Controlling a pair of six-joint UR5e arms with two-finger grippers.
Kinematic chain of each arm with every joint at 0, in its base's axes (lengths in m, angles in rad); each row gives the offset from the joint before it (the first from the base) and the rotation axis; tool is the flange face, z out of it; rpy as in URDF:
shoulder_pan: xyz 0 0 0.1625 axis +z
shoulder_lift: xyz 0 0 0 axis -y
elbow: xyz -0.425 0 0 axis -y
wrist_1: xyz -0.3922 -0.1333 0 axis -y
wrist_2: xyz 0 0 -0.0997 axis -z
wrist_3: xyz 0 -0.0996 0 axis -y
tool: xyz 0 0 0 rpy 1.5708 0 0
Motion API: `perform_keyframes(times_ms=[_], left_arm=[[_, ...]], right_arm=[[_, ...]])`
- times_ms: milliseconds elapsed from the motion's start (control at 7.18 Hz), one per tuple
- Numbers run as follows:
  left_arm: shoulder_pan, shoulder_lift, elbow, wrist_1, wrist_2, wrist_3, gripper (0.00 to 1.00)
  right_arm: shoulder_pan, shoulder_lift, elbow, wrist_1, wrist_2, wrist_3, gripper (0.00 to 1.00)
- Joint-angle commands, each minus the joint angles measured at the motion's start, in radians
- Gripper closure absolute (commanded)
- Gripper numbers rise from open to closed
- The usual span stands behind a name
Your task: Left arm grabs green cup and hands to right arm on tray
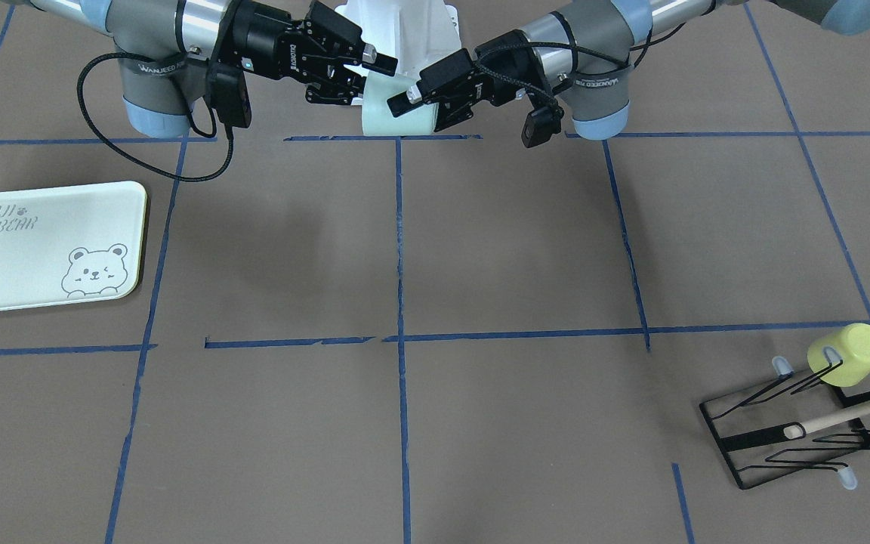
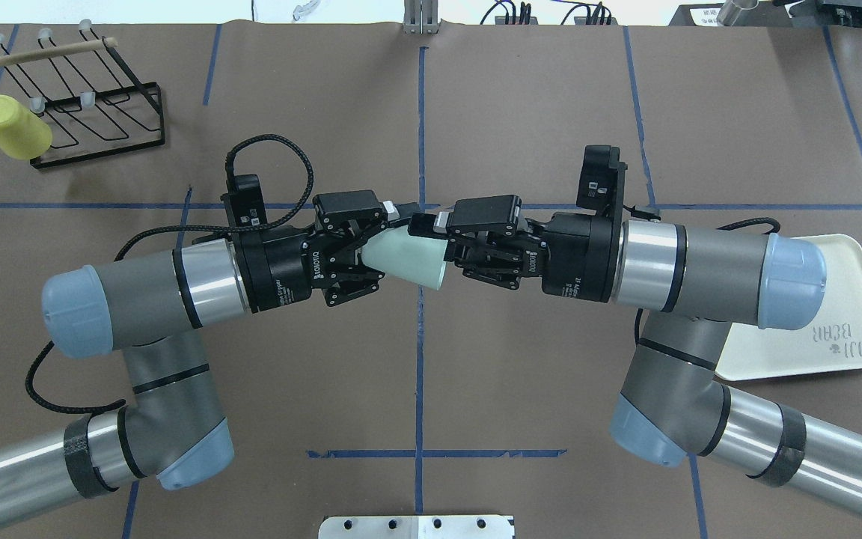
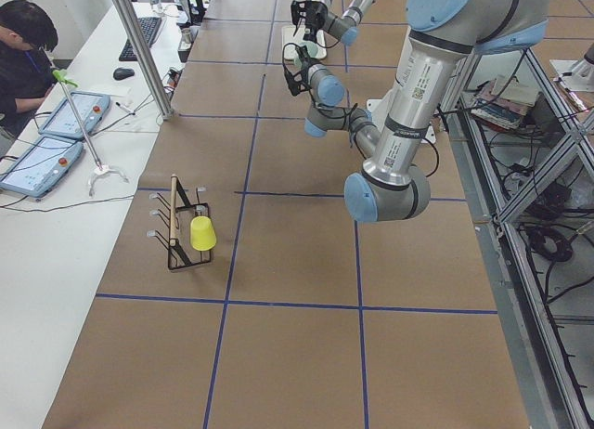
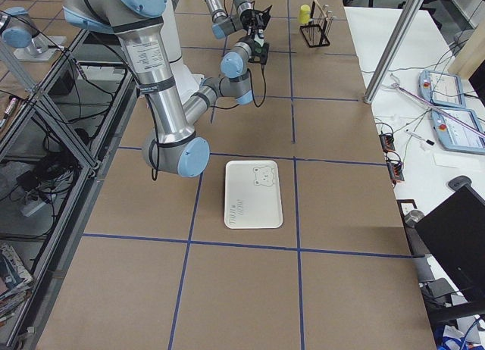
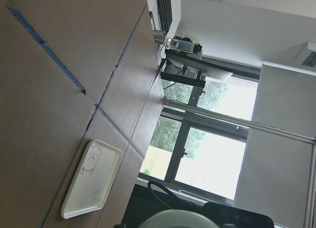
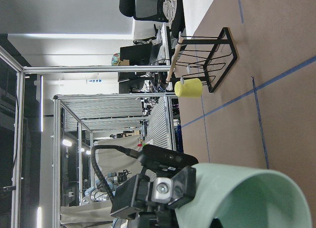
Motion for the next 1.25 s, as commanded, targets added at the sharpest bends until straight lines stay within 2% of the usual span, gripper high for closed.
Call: perform_keyframes(times_ms=[0, 139, 279, 418, 836, 975, 1114], left_arm=[[0.0, 0.002, 0.0, 0.0, 0.0, -0.002, 0.57], [0.0, 0.002, 0.0, -0.002, 0.0, -0.002, 0.57], [0.0, 0.002, 0.0, -0.002, 0.0, 0.0, 0.57], [0.0, 0.002, 0.0, 0.0, 0.0, -0.002, 0.57], [0.0, 0.002, 0.0, -0.002, 0.0, 0.0, 0.57], [0.0, 0.002, 0.0, -0.002, 0.0, 0.0, 0.51], [0.0, 0.002, 0.002, 0.0, 0.0, 0.002, 0.01]], right_arm=[[-0.002, -0.001, -0.001, 0.0, 0.0, 0.0, 0.51], [-0.007, -0.001, -0.001, 0.0, 0.0, -0.002, 0.51], [-0.01, -0.001, -0.003, 0.0, -0.002, -0.002, 0.57], [-0.013, -0.001, -0.003, 0.0, 0.0, -0.002, 0.68], [-0.015, -0.003, -0.003, 0.0, 0.0, -0.006, 0.7], [-0.015, -0.003, -0.003, 0.0, 0.0, -0.006, 0.72], [-0.015, -0.003, -0.003, 0.0, 0.0, -0.009, 0.86]])
